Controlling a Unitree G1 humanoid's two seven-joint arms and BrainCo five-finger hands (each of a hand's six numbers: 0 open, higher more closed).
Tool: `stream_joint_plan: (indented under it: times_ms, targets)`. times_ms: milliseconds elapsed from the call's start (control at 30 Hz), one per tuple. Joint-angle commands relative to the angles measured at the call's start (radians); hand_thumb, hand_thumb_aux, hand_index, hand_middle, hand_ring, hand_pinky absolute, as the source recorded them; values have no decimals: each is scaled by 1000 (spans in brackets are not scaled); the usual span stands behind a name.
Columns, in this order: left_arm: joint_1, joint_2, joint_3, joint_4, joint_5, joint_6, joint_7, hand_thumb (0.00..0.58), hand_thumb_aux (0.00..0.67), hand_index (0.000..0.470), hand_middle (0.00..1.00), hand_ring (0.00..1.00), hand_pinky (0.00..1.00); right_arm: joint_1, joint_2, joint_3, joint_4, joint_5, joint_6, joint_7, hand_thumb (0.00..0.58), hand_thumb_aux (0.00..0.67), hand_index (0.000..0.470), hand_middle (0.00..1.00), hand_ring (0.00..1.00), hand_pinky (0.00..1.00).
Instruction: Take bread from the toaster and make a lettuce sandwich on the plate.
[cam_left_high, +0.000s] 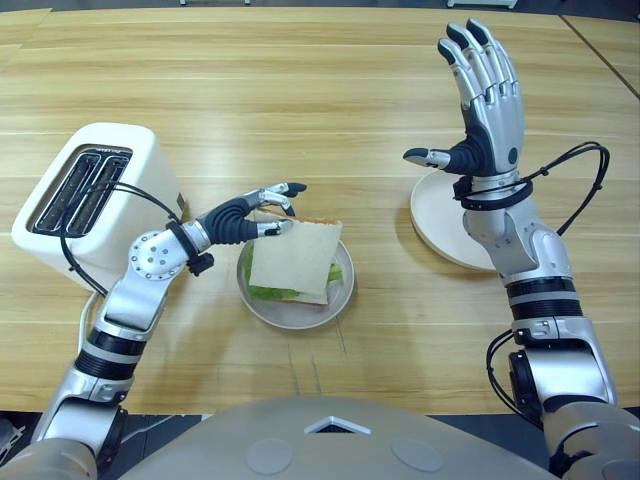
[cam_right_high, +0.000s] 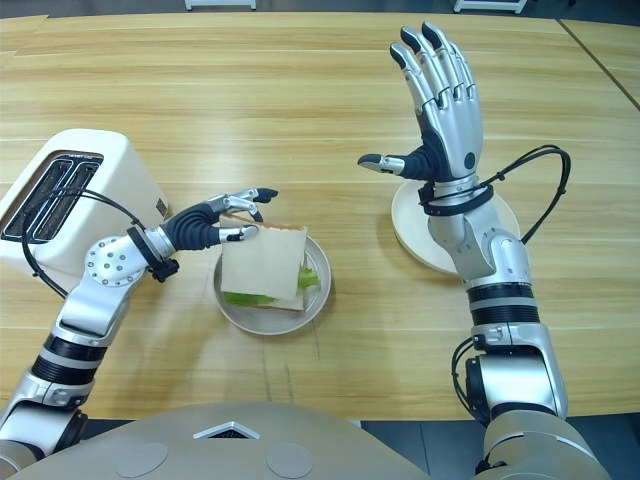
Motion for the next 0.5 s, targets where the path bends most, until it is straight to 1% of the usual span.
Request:
stream_joint_plan:
  times_ms: [33, 300, 500]
  targets:
    - [15, -26, 0, 65, 24, -14, 28, 580, 670, 470, 0, 0, 0, 0, 0, 23, 7, -18, 6, -6, 0, 0, 0, 0, 0, 0]
    - [5, -76, -3, 209, 65, -61, 79, 580, 670, 470, 0, 0, 0, 0, -6, 45, 14, -31, 9, -19, 0, 0, 0, 0, 0, 0]
    - [7, -72, -31, 253, 107, -90, 57, 580, 670, 470, 0, 0, 0, -1, -7, 53, 15, -35, 10, -26, 0, 0, 0, 0, 0, 0]
